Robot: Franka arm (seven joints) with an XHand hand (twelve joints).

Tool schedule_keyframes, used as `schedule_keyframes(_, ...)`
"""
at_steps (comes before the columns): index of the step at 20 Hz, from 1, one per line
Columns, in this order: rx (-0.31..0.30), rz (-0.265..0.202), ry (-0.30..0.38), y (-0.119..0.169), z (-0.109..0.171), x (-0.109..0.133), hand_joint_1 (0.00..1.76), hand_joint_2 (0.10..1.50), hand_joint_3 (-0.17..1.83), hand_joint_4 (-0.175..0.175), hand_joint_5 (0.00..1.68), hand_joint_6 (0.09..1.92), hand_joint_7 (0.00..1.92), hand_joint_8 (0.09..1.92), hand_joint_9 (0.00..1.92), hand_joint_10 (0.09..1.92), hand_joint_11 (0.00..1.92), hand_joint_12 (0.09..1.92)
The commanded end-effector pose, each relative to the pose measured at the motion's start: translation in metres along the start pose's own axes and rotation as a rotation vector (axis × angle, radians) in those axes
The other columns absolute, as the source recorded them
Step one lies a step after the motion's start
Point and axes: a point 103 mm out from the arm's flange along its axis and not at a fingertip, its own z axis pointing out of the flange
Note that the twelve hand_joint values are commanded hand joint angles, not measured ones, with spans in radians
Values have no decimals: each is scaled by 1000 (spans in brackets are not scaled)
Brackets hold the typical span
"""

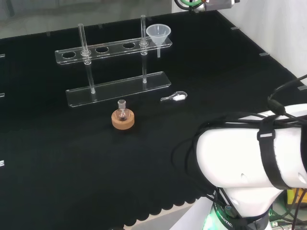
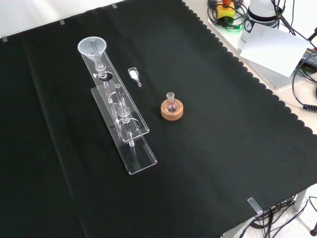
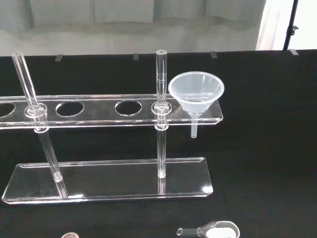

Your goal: Pick up the funnel from the transparent funnel stand.

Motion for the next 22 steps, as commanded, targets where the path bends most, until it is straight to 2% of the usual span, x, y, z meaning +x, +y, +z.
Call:
schedule_keyframes(1,24,27,-1,15,14,-1,0,1198,431,34,156,87,2,472,145,617,126,1341)
schedule_keyframes(7,44,67,-2,43,35,-9,0,1200,426,34,159,87,5,474,147,618,129,1341)
schedule_keyframes(15,71,69,7,96,59,-34,0,1203,420,32,165,87,8,475,150,618,128,1340)
schedule_keyframes(22,99,38,38,167,78,-58,17,1178,390,31,178,87,29,483,163,623,117,1354)
